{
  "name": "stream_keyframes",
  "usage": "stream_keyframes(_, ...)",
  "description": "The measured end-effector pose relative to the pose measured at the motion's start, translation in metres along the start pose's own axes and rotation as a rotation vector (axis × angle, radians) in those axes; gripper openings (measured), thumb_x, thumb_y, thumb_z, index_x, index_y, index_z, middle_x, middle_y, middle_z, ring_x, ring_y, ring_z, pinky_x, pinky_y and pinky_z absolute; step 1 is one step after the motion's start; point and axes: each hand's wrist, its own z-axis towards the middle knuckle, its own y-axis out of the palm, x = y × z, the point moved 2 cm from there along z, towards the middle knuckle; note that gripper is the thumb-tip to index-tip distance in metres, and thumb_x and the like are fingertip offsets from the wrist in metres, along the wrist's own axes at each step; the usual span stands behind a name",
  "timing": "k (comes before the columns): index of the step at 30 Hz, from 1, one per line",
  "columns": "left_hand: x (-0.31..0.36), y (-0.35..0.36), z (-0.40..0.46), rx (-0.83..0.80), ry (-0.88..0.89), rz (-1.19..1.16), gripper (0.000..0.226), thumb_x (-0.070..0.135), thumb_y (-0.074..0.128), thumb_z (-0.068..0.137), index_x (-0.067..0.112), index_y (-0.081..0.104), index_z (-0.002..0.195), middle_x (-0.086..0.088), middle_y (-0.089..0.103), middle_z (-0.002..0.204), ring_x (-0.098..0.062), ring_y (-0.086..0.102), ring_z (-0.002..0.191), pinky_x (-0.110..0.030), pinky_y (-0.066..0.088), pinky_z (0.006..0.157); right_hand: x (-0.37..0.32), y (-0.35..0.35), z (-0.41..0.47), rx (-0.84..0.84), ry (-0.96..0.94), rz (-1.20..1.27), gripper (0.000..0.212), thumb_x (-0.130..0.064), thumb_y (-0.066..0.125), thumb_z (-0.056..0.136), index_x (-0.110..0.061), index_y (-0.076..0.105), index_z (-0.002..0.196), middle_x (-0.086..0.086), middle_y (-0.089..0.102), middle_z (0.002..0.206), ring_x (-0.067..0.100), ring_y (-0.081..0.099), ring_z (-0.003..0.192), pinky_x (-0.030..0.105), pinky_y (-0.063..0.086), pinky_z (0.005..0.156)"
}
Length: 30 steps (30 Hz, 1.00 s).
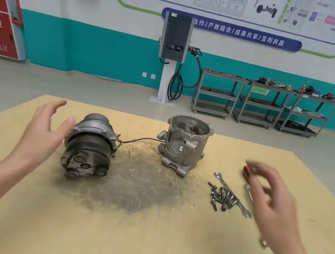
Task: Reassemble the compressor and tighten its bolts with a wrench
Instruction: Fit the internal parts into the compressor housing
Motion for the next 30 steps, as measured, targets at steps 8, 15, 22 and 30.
stream_keyframes(8,-0.03,0.044,0.039,-0.205,-0.568,-0.212,0.074,0.047,0.065,0.088,0.02,0.034,0.15,-0.006,0.039,0.151,-0.024,0.042,0.131,-0.034,0.032,0.095,0.019,0.117,0.086,-0.195,0.574,0.315,0.06,-0.04,0.048,0.101,-0.019,0.026,0.153,0.003,0.03,0.158,0.019,0.032,0.142,0.035,0.031,0.108)
stream_keyframes(15,-0.033,0.048,0.038,-0.169,-0.591,-0.407,0.055,0.029,0.073,0.084,0.011,0.057,0.133,-0.009,0.065,0.122,-0.019,0.065,0.097,-0.027,0.049,0.078,0.032,0.151,0.091,-0.345,0.538,0.217,0.051,-0.046,0.059,0.094,-0.025,0.044,0.137,0.011,0.043,0.143,0.025,0.054,0.121,0.043,0.044,0.107)
stream_keyframes(22,-0.025,0.062,0.039,-0.202,-0.595,-0.432,0.057,0.026,0.077,0.08,0.009,0.059,0.131,-0.012,0.064,0.124,-0.026,0.063,0.108,-0.039,0.05,0.098,0.032,0.145,0.096,-0.354,0.497,0.111,0.027,-0.044,0.063,0.092,-0.02,0.053,0.1,0.009,0.06,0.118,0.019,0.064,0.103,0.039,0.054,0.086)
stream_keyframes(30,0.008,0.11,0.019,-0.331,-0.57,-0.496,0.058,0.025,0.076,0.081,0.01,0.057,0.133,0.0,0.065,0.11,-0.013,0.066,0.094,-0.028,0.053,0.077,0.03,0.134,0.095,-0.342,0.43,-0.042,0.028,-0.045,0.062,0.092,-0.019,0.055,0.1,0.005,0.06,0.105,0.01,0.054,0.084,0.025,0.038,0.06)
